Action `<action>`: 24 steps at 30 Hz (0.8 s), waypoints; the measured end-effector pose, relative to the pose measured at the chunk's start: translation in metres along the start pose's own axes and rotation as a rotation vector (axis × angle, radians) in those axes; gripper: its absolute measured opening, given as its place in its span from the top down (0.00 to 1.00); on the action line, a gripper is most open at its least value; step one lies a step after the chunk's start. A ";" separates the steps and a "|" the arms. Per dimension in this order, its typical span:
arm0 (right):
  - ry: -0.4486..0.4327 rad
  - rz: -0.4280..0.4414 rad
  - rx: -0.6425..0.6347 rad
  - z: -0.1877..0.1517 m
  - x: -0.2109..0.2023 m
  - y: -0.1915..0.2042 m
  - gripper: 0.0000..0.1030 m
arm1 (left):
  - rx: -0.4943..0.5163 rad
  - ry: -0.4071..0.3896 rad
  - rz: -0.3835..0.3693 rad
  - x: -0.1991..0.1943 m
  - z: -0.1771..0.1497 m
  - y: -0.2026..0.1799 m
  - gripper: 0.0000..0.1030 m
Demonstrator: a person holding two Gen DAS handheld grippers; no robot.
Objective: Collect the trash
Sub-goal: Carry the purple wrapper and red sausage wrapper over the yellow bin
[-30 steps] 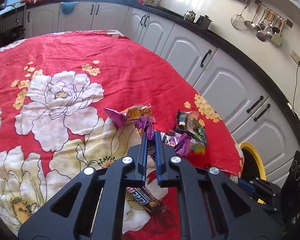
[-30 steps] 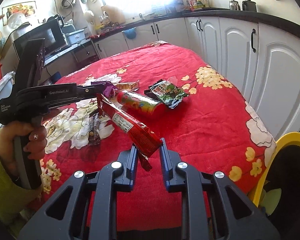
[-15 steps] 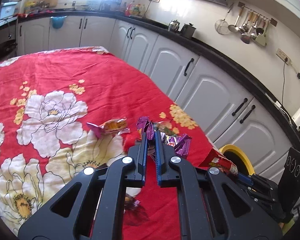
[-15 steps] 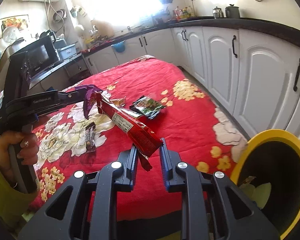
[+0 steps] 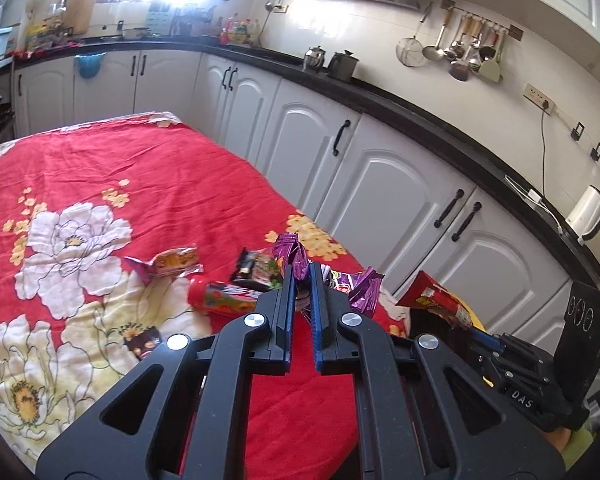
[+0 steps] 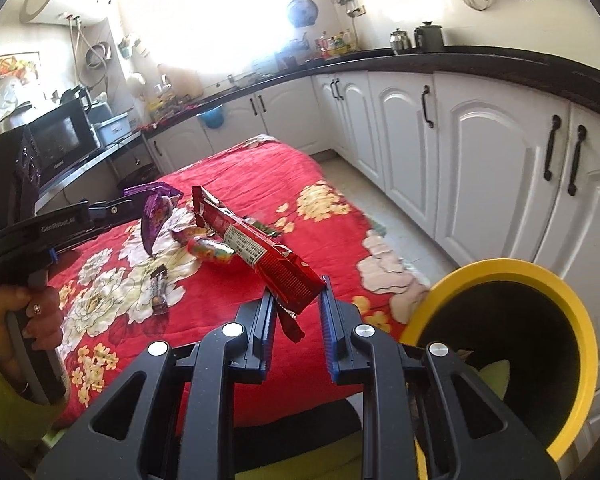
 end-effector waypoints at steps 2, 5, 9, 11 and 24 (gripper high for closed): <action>-0.005 -0.010 0.008 0.000 -0.004 -0.005 0.81 | 0.008 -0.002 -0.007 0.000 -0.001 -0.006 0.97; -0.014 -0.032 0.019 -0.002 -0.011 -0.014 0.81 | 0.022 -0.009 -0.015 0.000 -0.002 -0.014 0.97; -0.024 -0.071 0.036 -0.006 -0.022 -0.027 0.81 | 0.041 -0.014 -0.028 0.000 -0.005 -0.027 0.97; -0.030 -0.085 0.049 -0.009 -0.028 -0.034 0.81 | 0.052 -0.016 -0.037 0.001 -0.007 -0.034 0.97; -0.056 -0.166 0.122 -0.025 -0.056 -0.076 0.81 | 0.118 -0.005 -0.093 0.011 -0.022 -0.080 0.97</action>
Point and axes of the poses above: each gripper's, at about its wrist camera, not at the fingertips, and x roughly the way its jaws point, y to its left, z to its top, the point moved 2 cm from there along x, roughly the way its jaws point, and after that the axes turned 10 degrees about -x, right-handed, at the moved point
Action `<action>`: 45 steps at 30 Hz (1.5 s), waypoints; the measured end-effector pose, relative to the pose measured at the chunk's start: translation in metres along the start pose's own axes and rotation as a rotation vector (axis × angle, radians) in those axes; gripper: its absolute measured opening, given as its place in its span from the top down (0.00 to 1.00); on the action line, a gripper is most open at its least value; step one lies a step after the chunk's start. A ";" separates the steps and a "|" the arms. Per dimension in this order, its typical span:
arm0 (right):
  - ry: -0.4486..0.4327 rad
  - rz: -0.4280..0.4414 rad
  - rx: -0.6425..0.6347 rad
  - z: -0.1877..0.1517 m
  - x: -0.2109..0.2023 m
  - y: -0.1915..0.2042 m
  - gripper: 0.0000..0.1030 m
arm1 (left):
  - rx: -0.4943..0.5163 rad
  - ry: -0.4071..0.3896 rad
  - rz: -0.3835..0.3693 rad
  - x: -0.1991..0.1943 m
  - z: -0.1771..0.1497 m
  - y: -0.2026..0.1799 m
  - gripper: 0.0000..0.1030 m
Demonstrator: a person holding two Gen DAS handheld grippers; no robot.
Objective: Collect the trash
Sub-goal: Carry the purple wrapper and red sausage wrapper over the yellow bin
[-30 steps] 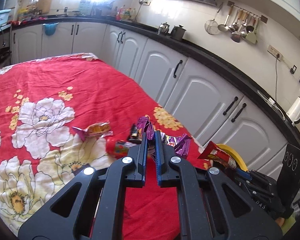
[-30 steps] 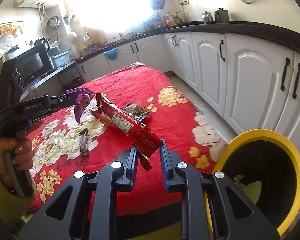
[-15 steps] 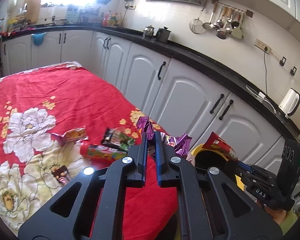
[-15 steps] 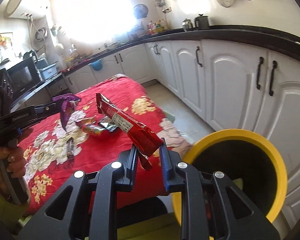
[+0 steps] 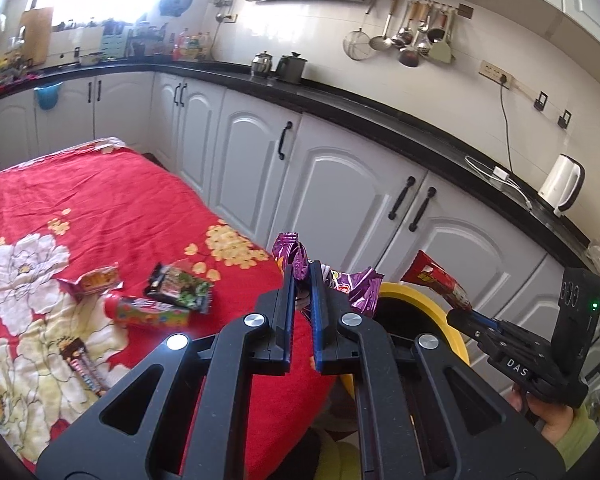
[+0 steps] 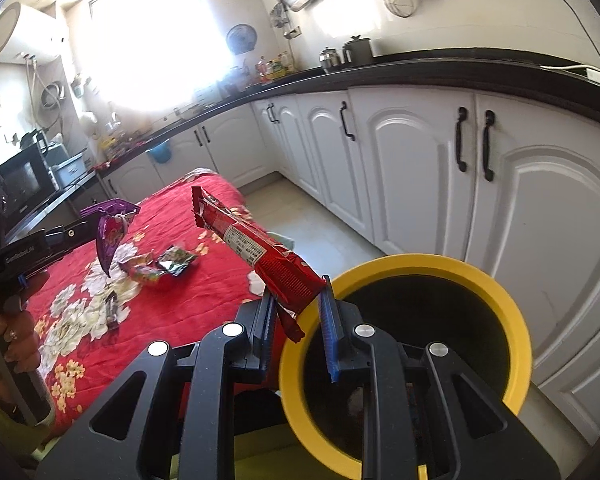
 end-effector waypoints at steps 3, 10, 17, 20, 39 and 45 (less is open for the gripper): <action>0.000 -0.021 0.011 -0.004 -0.003 -0.010 0.81 | 0.016 0.005 -0.014 0.005 -0.003 -0.012 0.97; 0.003 -0.080 0.028 -0.013 -0.012 -0.029 0.81 | 0.059 0.024 -0.045 0.018 -0.014 -0.038 0.97; 0.011 -0.117 0.065 -0.024 -0.018 -0.049 0.81 | 0.092 0.045 -0.062 0.030 -0.025 -0.055 0.97; 0.015 -0.131 0.078 -0.029 -0.020 -0.057 0.81 | 0.106 0.055 -0.070 0.035 -0.029 -0.062 0.97; 0.067 -0.198 0.124 -0.058 -0.021 -0.085 0.81 | 0.158 0.128 -0.112 0.071 -0.060 -0.090 0.97; 0.094 -0.209 0.136 -0.067 -0.017 -0.090 0.81 | 0.175 0.163 -0.117 0.084 -0.070 -0.096 0.97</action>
Point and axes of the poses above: each gripper's, at about its wrist camera, not at the fingertips, and x roughly the way its jaws point, y to its left, z to its top, the point moved 2 cm from there along x, roughly the way its jaws point, and after that the axes turned 10 degrees about -x, right-handed, at the moved point
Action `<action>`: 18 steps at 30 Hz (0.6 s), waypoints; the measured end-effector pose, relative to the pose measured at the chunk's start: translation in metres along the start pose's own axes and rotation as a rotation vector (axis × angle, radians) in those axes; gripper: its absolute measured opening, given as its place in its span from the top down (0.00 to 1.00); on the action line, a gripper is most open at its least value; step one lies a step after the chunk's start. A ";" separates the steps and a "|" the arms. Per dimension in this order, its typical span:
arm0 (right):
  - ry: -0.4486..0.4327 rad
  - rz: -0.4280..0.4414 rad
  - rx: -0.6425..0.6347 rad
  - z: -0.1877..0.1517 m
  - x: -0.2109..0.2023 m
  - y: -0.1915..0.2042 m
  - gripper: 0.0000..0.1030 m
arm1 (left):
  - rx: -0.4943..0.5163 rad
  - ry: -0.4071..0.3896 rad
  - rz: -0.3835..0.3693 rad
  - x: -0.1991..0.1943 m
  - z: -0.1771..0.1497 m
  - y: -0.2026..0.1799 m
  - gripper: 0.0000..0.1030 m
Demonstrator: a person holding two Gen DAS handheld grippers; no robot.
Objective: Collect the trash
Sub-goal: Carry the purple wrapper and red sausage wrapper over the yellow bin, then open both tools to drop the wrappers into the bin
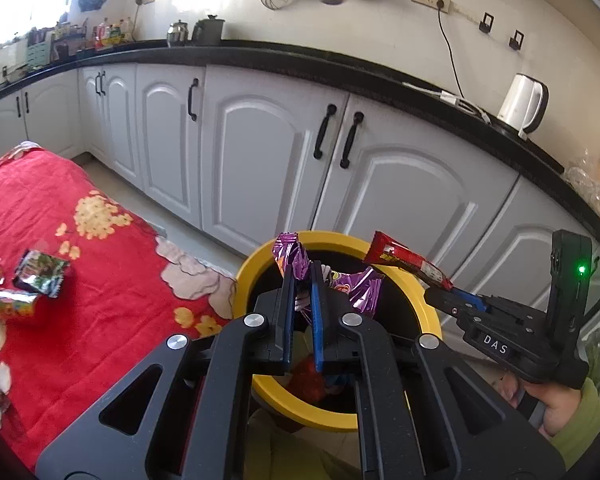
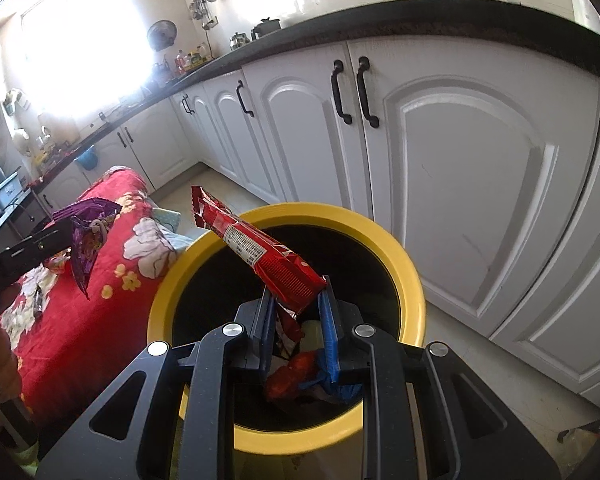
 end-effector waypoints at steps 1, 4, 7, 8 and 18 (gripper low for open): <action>0.004 0.001 0.005 -0.001 0.001 -0.001 0.81 | 0.004 0.009 -0.002 0.003 -0.001 -0.001 0.97; 0.015 -0.001 0.016 -0.004 0.004 -0.005 0.81 | 0.015 0.026 -0.003 0.012 -0.005 -0.004 0.97; 0.025 -0.007 0.026 -0.007 0.007 -0.008 0.81 | 0.026 0.039 -0.007 0.019 -0.010 -0.007 0.97; 0.030 -0.008 0.032 -0.008 0.008 -0.010 0.80 | 0.029 0.044 -0.009 0.022 -0.011 -0.008 0.97; 0.064 -0.042 0.039 -0.016 0.017 -0.014 0.78 | 0.051 0.095 -0.010 0.040 -0.024 -0.014 0.96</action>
Point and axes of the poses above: each gripper's, at about its wrist camera, not at the fingertips, and x roughly the way its jaws point, y to its left, z to its top, the point moved 2 cm from there along x, roughly the way its jaws point, and after that the axes turned 10 degrees about -x, right-handed, at the moved point
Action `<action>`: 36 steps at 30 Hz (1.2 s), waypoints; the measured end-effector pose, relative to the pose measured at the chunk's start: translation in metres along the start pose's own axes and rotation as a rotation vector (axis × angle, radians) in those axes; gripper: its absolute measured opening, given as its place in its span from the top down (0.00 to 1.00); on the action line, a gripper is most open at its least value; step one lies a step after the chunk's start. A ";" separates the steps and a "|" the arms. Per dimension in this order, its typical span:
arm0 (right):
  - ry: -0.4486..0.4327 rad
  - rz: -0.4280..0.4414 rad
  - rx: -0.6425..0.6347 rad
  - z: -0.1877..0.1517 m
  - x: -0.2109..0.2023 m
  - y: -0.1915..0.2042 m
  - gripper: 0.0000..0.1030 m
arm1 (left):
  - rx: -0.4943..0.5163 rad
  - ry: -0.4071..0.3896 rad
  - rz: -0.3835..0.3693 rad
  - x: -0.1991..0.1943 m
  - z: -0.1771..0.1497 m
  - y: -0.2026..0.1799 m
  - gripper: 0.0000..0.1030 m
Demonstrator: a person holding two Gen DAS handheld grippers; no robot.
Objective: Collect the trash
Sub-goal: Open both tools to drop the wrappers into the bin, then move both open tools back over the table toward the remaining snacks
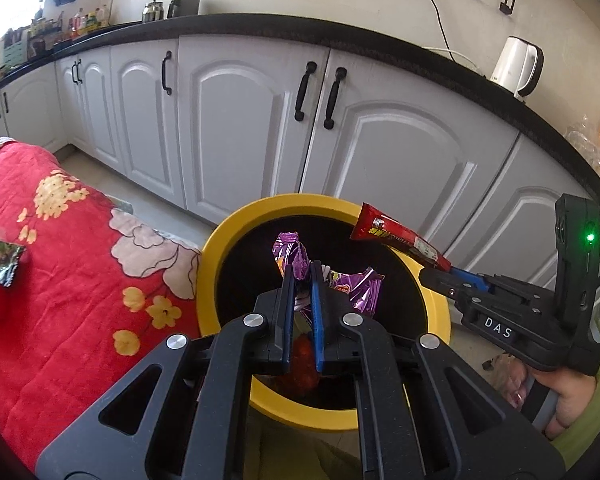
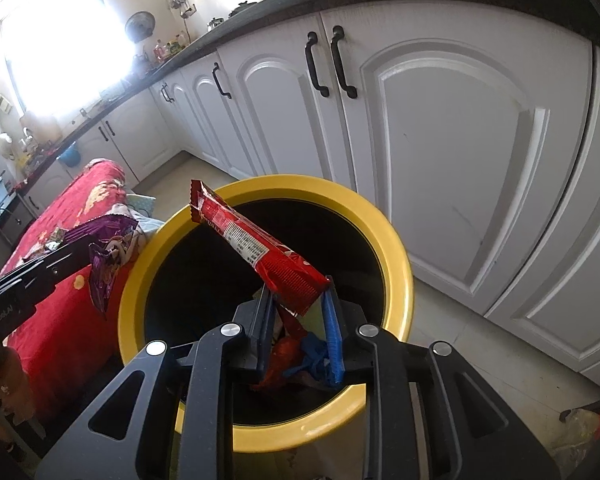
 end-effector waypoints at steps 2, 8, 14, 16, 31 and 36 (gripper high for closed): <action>0.003 -0.005 0.003 -0.001 0.001 -0.001 0.77 | 0.000 0.007 -0.001 0.003 -0.001 0.000 0.96; 0.004 -0.010 0.020 -0.001 0.001 -0.005 0.74 | -0.005 0.020 0.002 0.007 0.001 0.000 0.95; -0.004 -0.021 0.033 -0.001 -0.002 -0.007 0.64 | -0.034 0.026 0.010 0.008 0.003 0.007 0.88; -0.009 -0.025 0.040 -0.001 -0.003 -0.008 0.61 | -0.043 0.027 0.011 0.008 0.003 0.009 0.82; -0.054 -0.034 0.070 0.009 -0.014 -0.011 0.31 | -0.085 -0.002 0.015 -0.008 0.009 0.019 0.27; -0.074 -0.041 0.071 0.013 -0.019 -0.009 0.22 | -0.102 -0.018 0.024 -0.019 0.013 0.025 0.11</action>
Point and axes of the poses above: each gripper's, at about its wrist camera, not at the fingertips, and x roughly the way its jaws point, y to its left, z to its top, the point moved 2 cm from there along x, roughly the way its jaws point, and after that the axes turned 10 degrees about -x, right-handed, at the moved point
